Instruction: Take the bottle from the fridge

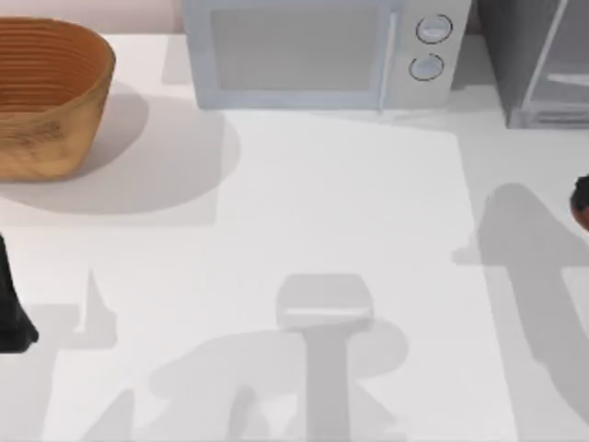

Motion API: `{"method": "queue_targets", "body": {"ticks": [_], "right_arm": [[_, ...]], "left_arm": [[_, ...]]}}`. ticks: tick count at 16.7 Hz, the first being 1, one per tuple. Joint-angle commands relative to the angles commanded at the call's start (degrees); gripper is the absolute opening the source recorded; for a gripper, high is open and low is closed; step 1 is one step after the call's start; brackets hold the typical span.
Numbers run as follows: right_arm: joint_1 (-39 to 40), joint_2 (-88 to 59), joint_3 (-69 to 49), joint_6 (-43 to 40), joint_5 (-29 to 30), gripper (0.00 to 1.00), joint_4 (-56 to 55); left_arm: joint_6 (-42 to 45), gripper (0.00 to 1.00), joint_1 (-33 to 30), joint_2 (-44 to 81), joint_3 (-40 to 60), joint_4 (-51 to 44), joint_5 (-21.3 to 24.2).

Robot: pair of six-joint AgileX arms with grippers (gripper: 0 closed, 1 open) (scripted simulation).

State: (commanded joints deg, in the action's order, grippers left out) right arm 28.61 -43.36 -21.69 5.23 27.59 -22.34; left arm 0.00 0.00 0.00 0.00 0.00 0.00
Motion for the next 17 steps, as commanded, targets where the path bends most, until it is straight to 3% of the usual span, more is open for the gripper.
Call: {"method": "queue_targets", "body": {"ticks": [10,14,17], "right_arm": [[30.5,-58.8,-27.8,-0.5,31.3,0.0,-22.9],[37.0,-73.0,-37.9,-3.1,38.8,0.0,-30.7],[38.7,-77.5,-41.8,-4.4,41.2,0.0,-33.6]], "left_arm": [[0.0,1.0,0.0,0.0,0.0,0.0,0.0],[0.0,1.0,0.0,0.0,0.0,0.0,0.0],[0.0,1.0,0.0,0.0,0.0,0.0,0.0]]}}
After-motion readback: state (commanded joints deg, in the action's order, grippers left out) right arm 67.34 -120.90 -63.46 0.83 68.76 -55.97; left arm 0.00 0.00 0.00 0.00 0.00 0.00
